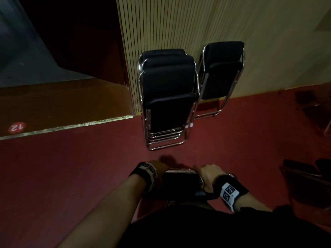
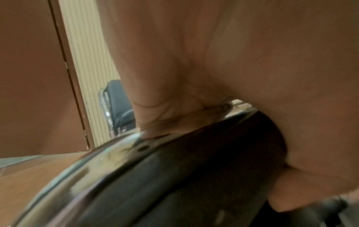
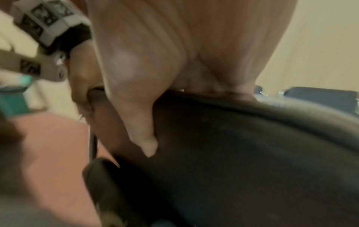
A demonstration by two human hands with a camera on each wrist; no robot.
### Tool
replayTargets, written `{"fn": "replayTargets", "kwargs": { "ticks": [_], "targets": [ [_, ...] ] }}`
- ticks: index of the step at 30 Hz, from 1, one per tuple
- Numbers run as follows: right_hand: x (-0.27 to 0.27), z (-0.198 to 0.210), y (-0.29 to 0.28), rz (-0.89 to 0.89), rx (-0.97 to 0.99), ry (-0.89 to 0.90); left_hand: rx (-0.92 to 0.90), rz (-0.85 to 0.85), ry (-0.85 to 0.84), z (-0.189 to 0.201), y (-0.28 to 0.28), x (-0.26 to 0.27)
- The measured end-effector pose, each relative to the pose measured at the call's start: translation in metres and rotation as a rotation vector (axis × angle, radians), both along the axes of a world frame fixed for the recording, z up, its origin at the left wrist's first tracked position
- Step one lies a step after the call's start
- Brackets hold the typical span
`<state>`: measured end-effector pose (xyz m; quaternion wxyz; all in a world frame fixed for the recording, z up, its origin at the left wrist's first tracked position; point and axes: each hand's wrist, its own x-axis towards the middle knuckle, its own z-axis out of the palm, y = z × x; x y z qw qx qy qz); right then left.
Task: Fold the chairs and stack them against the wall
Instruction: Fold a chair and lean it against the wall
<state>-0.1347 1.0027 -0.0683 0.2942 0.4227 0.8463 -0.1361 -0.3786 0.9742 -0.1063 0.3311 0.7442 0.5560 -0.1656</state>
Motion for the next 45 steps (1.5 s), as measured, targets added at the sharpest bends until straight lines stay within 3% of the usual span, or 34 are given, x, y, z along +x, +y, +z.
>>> {"fn": "replayTargets", "kwargs": {
  "ticks": [2, 5, 10, 12, 15, 18, 23, 31, 38, 45],
  "targets": [
    [0.016, -0.003, 0.05, 0.013, -0.022, 0.006, -0.007, 0.032, 0.016, -0.02, 0.044, 0.014],
    [0.032, -0.011, 0.1, -0.004, -0.055, 0.005, -0.084, 0.099, 0.034, -0.083, 0.1, 0.024],
    [0.049, -0.026, 0.152, 0.063, -0.079, 0.049, -0.172, 0.115, 0.012, -0.051, 0.139, 0.044],
    [0.055, -0.033, 0.169, 0.061, -0.091, 0.072, -0.241, 0.117, 0.033, -0.062, 0.155, 0.044],
    [0.057, -0.037, 0.19, 0.051, -0.122, 0.079, -0.311, 0.199, 0.025, -0.111, 0.179, 0.029],
    [0.062, -0.042, 0.205, 0.042, -0.12, 0.102, -0.21, 0.184, 0.052, -0.061, 0.189, 0.046],
    [0.08, -0.049, 0.216, 0.007, -0.16, 0.129, -0.335, 0.065, 0.049, -0.06, 0.211, 0.061],
    [0.104, -0.08, 0.205, -0.126, -0.212, 0.216, -0.202, -0.183, 0.131, -0.012, 0.219, 0.076],
    [0.079, -0.059, 0.219, -0.08, -0.213, 0.192, -0.27, -0.153, 0.114, -0.015, 0.236, 0.061],
    [0.045, -0.052, 0.251, -0.104, -0.228, 0.124, -0.19, -0.066, 0.099, -0.022, 0.261, 0.033]
  ]
}}
